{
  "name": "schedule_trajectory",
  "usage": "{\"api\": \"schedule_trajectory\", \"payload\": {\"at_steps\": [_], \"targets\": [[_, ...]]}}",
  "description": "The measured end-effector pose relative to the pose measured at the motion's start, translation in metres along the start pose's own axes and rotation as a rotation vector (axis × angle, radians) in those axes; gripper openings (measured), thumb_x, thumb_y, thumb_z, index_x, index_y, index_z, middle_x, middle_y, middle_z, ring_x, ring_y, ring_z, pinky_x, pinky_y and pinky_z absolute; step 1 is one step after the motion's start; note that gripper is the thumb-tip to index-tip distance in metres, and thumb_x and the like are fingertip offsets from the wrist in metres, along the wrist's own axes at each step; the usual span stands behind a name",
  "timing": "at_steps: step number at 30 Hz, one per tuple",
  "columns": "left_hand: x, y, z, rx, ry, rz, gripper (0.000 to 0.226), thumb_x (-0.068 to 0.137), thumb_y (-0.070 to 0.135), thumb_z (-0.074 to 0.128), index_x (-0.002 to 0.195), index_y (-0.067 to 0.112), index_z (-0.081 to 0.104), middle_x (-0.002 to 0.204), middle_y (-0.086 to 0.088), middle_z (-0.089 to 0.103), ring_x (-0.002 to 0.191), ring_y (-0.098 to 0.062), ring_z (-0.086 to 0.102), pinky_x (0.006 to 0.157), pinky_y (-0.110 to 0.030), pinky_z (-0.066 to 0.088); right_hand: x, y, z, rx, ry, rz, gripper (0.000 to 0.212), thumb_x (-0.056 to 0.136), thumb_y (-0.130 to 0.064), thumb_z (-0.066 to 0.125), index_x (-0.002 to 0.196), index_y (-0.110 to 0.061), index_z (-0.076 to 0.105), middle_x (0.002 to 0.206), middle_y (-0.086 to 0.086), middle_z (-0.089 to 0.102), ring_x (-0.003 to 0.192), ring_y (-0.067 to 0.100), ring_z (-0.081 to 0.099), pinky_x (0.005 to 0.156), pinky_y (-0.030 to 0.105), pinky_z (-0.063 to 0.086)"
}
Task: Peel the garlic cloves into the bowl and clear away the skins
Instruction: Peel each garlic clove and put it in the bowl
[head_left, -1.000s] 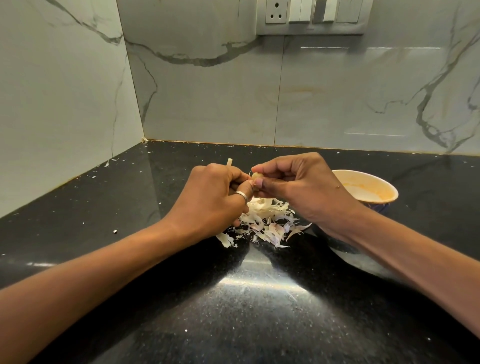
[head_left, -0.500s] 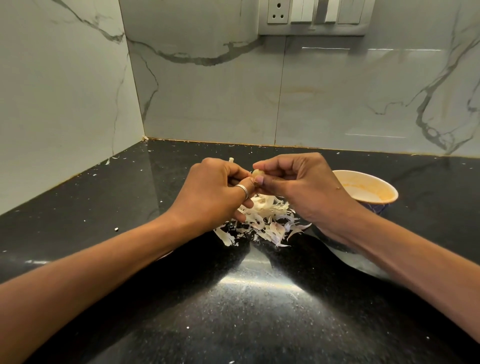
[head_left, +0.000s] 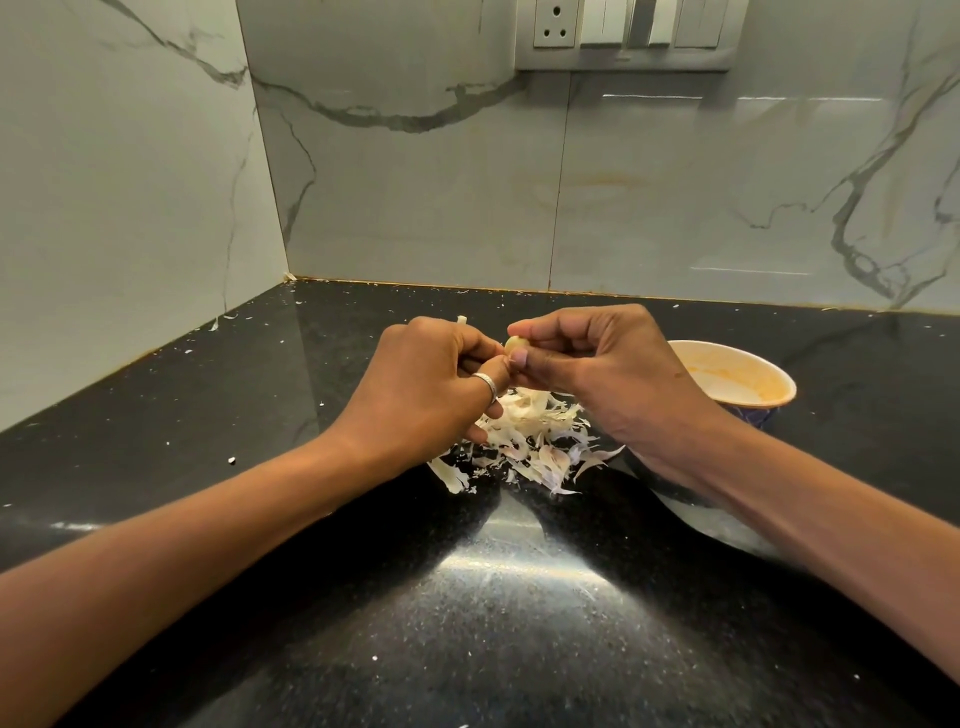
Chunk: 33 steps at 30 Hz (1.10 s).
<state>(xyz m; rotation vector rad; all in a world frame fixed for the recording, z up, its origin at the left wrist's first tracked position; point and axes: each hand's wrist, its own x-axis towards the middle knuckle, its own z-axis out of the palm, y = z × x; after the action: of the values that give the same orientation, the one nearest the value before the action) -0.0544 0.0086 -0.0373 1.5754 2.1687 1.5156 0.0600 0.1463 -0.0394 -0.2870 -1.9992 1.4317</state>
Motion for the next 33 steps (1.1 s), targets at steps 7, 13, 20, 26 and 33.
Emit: {"api": "schedule_trajectory", "payload": {"at_steps": [7, 13, 20, 26, 33], "targets": [[0.0007, -0.0007, 0.0019, -0.037, -0.018, -0.057, 0.007, 0.096, 0.016, 0.068, 0.097, 0.011, 0.073, 0.077, 0.001, 0.073, 0.066, -0.007, 0.073, 0.051, -0.027, 0.060, -0.0008, 0.0014, 0.0010, -0.044, 0.028, -0.015, 0.027, 0.085, -0.001, 0.079, 0.111, -0.006, 0.076, 0.094, 0.011, 0.079, 0.091, 0.023, 0.078, 0.088, 0.040, 0.062], [0.0017, 0.0005, 0.0013, -0.005, -0.022, -0.059, 0.013, 0.095, 0.020, 0.068, 0.095, 0.009, 0.074, 0.074, 0.003, 0.073, 0.065, -0.009, 0.073, 0.053, -0.033, 0.062, -0.0012, 0.0021, 0.0009, -0.047, 0.025, -0.013, 0.026, 0.085, -0.002, 0.079, 0.111, -0.005, 0.076, 0.093, 0.010, 0.079, 0.089, 0.024, 0.078, 0.090, 0.042, 0.062], [-0.0004, 0.0033, 0.0002, 0.012, -0.026, -0.056, 0.014, 0.096, 0.020, 0.067, 0.097, 0.008, 0.074, 0.072, 0.003, 0.072, 0.063, -0.008, 0.073, 0.055, -0.032, 0.062, -0.0021, 0.0012, 0.0027, -0.052, 0.031, -0.010, 0.025, 0.085, -0.002, 0.079, 0.109, -0.007, 0.077, 0.093, 0.010, 0.079, 0.089, 0.024, 0.078, 0.090, 0.044, 0.062], [-0.0017, 0.0051, 0.0009, 0.044, -0.018, -0.050, 0.014, 0.096, 0.021, 0.066, 0.095, 0.010, 0.073, 0.072, 0.002, 0.072, 0.058, -0.005, 0.071, 0.052, -0.026, 0.060, -0.0035, 0.0014, 0.0044, -0.084, 0.041, -0.023, 0.025, 0.085, -0.004, 0.080, 0.110, -0.008, 0.077, 0.093, 0.008, 0.079, 0.090, 0.021, 0.078, 0.089, 0.042, 0.062], [-0.0018, 0.0046, -0.0001, 0.040, -0.025, -0.022, 0.010, 0.099, 0.017, 0.063, 0.099, 0.014, 0.072, 0.076, 0.001, 0.071, 0.061, -0.005, 0.071, 0.051, -0.027, 0.060, -0.0030, -0.0017, 0.0028, -0.004, 0.039, -0.023, 0.027, 0.085, 0.001, 0.077, 0.111, -0.002, 0.075, 0.094, 0.013, 0.078, 0.088, 0.024, 0.078, 0.085, 0.037, 0.063]]}}
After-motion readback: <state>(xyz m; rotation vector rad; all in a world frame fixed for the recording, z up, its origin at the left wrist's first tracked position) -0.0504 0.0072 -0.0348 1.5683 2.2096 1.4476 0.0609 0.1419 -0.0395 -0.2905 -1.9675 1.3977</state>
